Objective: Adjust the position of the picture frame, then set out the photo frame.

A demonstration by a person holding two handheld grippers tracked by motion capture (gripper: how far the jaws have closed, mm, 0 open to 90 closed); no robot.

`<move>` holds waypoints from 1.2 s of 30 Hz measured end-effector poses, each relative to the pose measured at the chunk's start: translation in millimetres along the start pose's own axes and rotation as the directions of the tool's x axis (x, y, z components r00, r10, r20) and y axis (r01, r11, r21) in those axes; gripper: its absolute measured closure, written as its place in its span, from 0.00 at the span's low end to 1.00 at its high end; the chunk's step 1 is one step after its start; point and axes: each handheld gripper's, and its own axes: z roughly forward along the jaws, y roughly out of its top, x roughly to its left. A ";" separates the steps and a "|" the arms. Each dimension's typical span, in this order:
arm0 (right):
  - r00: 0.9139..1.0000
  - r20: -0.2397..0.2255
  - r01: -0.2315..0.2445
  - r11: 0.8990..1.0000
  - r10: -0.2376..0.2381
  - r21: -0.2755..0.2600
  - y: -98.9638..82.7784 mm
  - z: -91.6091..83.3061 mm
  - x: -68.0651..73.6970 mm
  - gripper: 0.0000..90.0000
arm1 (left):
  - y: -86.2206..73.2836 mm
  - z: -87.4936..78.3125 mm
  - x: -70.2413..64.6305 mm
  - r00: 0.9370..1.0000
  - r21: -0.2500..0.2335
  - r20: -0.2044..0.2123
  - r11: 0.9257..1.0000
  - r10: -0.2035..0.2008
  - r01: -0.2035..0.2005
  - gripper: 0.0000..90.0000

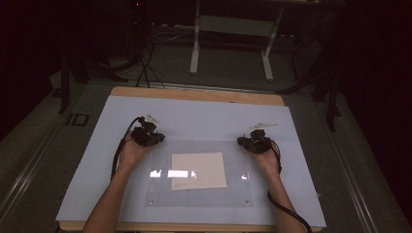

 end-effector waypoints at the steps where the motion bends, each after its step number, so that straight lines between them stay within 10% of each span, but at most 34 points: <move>1: 1.000 -0.004 -0.002 1.000 0.002 -0.002 -0.5 -0.1 -0.6 0.92 | -0.3 -0.7 -0.4 1.000 -0.002 -0.004 1.000 0.002 -0.002 0.92; 13: 1.000 -0.012 -0.005 1.000 0.005 -0.008 -2.6 0.4 -1.8 0.91 | -13.8 -29.4 8.3 0.998 -0.149 0.026 0.987 -0.054 0.057 0.75; 17: 1.000 -0.017 -0.009 1.000 0.009 -0.011 -3.4 0.5 -2.3 0.91 | -20.3 -30.3 6.3 0.998 -0.265 0.062 0.963 -0.023 0.039 0.83; 23: 1.000 -0.014 -0.013 1.000 0.013 -0.013 -4.4 0.6 -2.2 0.91 | -24.5 -23.7 6.0 0.998 -0.305 0.045 0.951 -0.044 0.056 0.85; 36: 1.000 -0.009 -0.016 1.000 0.016 -0.011 -4.4 0.3 -1.4 0.91 | -31.2 -14.9 0.6 0.999 -0.293 0.028 0.955 -0.041 0.047 0.93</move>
